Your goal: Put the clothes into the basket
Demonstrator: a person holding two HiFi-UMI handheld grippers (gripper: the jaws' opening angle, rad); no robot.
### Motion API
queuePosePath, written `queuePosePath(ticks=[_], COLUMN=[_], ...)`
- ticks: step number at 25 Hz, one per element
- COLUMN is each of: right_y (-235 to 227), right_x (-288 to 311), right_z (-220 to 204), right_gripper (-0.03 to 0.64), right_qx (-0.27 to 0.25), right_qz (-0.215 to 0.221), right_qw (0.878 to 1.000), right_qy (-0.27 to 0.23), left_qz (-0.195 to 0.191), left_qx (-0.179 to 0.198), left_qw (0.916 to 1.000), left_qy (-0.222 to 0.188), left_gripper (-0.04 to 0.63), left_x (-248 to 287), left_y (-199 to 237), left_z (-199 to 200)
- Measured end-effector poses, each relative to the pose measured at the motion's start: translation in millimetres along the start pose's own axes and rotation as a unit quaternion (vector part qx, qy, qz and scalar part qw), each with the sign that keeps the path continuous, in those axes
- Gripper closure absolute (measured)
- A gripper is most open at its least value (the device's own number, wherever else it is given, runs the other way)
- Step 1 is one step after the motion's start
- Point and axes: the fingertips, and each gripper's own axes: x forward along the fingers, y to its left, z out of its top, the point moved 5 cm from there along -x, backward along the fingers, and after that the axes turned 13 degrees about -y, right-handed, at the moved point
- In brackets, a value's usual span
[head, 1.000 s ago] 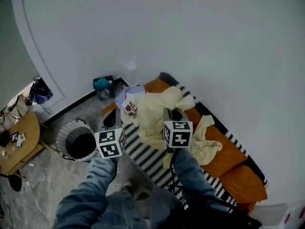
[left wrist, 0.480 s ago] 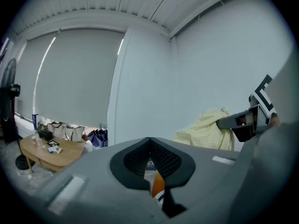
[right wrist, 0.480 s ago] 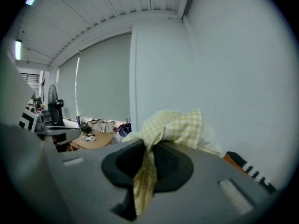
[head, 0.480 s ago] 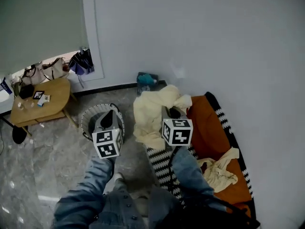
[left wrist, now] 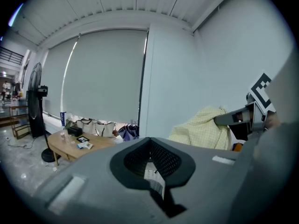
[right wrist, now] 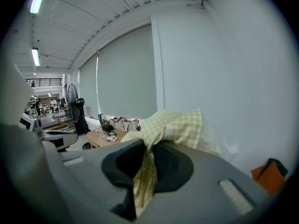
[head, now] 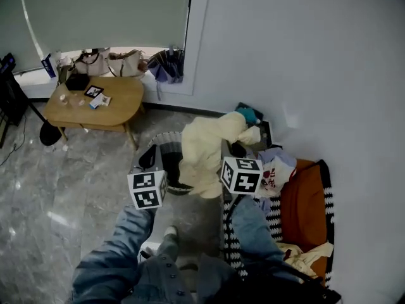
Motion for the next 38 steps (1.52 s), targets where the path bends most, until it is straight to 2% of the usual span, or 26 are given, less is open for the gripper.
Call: queuePosePath(ticks=[5,9,12,17,20,27,33,38], right_y=[46,63,73,93,98,101,95,100], right_x=[58,95,119,151,168,208,239,245], right_z=[-23,-40,-25,22,24,-47,-126,-205], right_gripper=[0.568,0.568,0.568,0.568,0.568,0.568,0.568,0.566], right_qx=[0.005,0.016,0.016,-0.016,-0.026,-0.009,0.004,0.023], right_qz=[0.035,0.043,0.051,0.087,0.103,0.095,0.081,0.063], right_qw=[0.999,0.999,0.999,0.996,0.994,0.995,0.993,0.989], right_qy=[0.014,0.018,0.008,-0.018,-0.01,0.04,0.087,0.133], left_qz=[0.044,0.054,0.059,0.075,0.078,0.072,0.061,0.057], left_qx=[-0.003,-0.001,-0.006,-0.015,-0.021,-0.014,-0.026,-0.039], left_qw=[0.999,0.9982,0.9978,0.9966,0.9964,0.9964,0.9949,0.9906], left_qy=[0.011,0.025,0.031,0.03,0.026,0.042,0.076,0.118], left_gripper=[0.586,0.585,0.586,0.586,0.586,0.586,0.586,0.585], left_x=[7,23,40,64,78,109,133,125], left_y=[64,96,117,143,148,168,176,185], left_z=[-22,-45,-52,-54,-53,-75,-133,-190])
